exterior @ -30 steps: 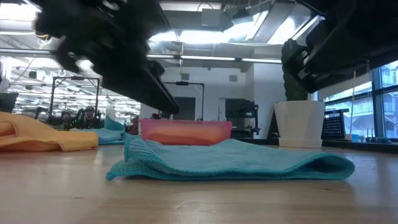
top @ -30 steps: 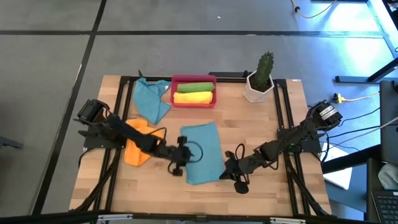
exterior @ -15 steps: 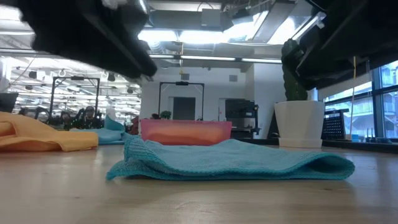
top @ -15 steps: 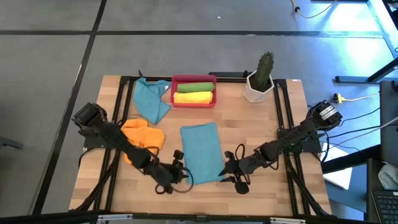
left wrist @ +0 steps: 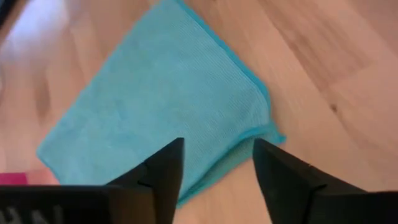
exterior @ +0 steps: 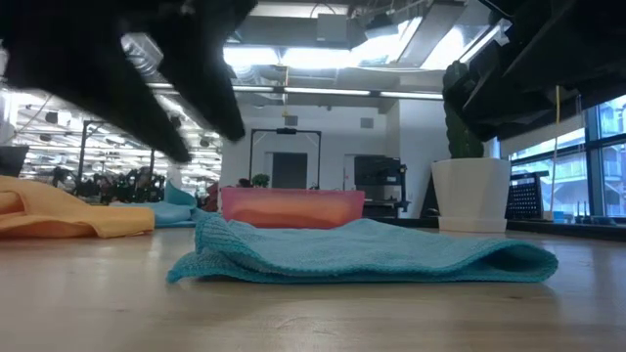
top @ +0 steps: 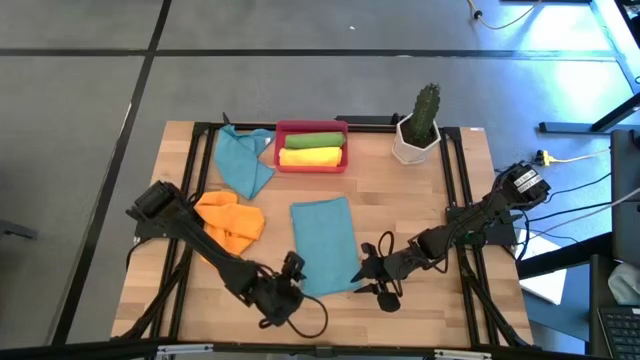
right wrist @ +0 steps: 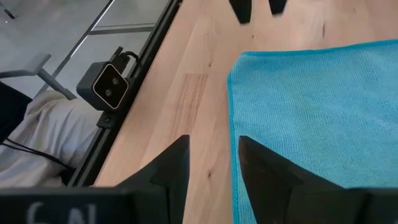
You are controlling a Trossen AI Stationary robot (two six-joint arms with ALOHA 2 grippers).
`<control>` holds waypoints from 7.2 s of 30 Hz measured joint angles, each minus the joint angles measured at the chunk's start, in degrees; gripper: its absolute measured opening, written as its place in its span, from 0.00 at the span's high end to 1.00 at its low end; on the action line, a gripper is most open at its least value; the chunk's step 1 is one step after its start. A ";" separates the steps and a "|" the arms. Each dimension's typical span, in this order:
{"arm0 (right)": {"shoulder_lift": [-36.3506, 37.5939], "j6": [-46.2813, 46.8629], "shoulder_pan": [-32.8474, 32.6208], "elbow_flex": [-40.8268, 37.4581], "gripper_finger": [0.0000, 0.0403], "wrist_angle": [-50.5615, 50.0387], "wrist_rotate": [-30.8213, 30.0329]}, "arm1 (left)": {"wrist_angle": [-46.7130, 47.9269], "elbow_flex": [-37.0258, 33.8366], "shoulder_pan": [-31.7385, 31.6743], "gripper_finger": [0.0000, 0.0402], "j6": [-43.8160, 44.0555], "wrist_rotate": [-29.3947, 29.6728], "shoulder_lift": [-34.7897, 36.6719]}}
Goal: Roll microfiber towels into tight, uniform cylinder then place into a basket
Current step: Roll the bottom blue towel
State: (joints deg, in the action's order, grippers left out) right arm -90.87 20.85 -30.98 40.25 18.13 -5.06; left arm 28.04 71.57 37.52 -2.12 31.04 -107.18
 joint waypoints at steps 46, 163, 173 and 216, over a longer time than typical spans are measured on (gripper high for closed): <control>0.00 -0.38 -0.01 0.04 0.65 -0.37 -1.44 | -9.64 -0.13 2.79 0.45 -19.49 14.96 -9.87; -12.49 -43.10 -7.43 0.17 0.52 -3.97 -22.08 | -8.10 -0.20 0.37 1.00 -11.36 12.73 -9.72; -12.66 -42.94 -7.90 0.04 0.81 -4.44 -22.19 | -8.10 -0.20 0.37 1.00 -11.31 12.73 -9.74; -3.65 -9.07 -14.28 5.39 1.00 -17.06 -26.55 | -5.27 -2.05 2.25 1.00 2.96 11.22 -1.15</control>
State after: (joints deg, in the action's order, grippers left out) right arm -94.52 11.78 -45.26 45.64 1.07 -31.61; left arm 22.78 69.52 39.77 0.84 42.26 -108.33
